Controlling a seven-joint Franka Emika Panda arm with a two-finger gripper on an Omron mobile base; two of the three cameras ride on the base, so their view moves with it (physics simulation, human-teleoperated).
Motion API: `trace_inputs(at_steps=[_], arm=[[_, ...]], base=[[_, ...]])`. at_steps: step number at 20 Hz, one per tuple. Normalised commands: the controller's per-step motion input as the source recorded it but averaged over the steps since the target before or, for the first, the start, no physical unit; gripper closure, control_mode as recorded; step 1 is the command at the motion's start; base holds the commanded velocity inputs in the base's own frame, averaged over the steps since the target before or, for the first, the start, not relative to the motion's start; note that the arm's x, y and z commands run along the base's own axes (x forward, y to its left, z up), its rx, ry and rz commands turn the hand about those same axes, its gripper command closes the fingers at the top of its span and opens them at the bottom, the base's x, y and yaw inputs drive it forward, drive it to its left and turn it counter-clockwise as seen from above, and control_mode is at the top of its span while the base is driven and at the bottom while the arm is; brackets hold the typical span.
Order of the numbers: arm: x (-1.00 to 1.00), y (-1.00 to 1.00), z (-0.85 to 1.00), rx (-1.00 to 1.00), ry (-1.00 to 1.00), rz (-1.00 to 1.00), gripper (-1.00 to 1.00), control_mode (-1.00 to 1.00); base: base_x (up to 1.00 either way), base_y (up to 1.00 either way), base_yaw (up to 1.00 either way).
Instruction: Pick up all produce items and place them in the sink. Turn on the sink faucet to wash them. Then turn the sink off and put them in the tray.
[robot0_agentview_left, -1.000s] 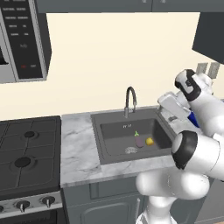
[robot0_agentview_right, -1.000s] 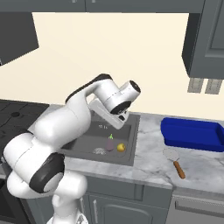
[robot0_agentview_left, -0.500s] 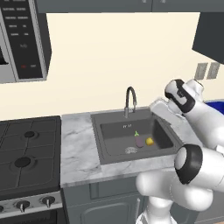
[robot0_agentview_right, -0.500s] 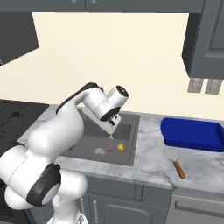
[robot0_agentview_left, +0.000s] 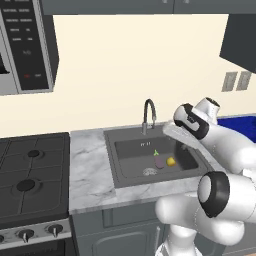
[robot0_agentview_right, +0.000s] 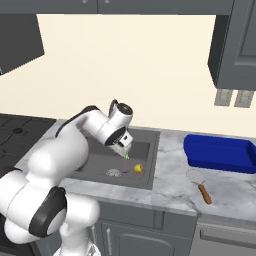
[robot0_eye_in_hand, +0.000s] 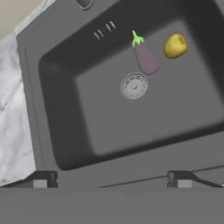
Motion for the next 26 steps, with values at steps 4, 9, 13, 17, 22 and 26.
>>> trace_inputs(at_steps=[4,9,13,17,22,26], arm=[[0.36,-0.01,-0.21,-0.08,0.0,-0.02,-1.0,-1.0],[0.16,-0.08,-0.16,-0.03,0.0,0.02,-1.0,-1.0],[0.09,-0.1,-0.2,-0.01,0.0,0.08,-1.0,-1.0],[0.07,-0.01,-0.23,-0.02,0.0,0.08,-1.0,-1.0],[0.11,0.0,-0.29,-0.02,-0.02,0.08,-1.0,-1.0],[0.15,0.0,-0.32,-0.05,-0.02,0.05,-1.0,-1.0]], base=[[0.0,0.0,0.0],[0.0,0.0,0.0],[0.0,0.0,0.0],[0.0,0.0,0.0],[0.0,0.0,0.0],[0.0,0.0,0.0]])
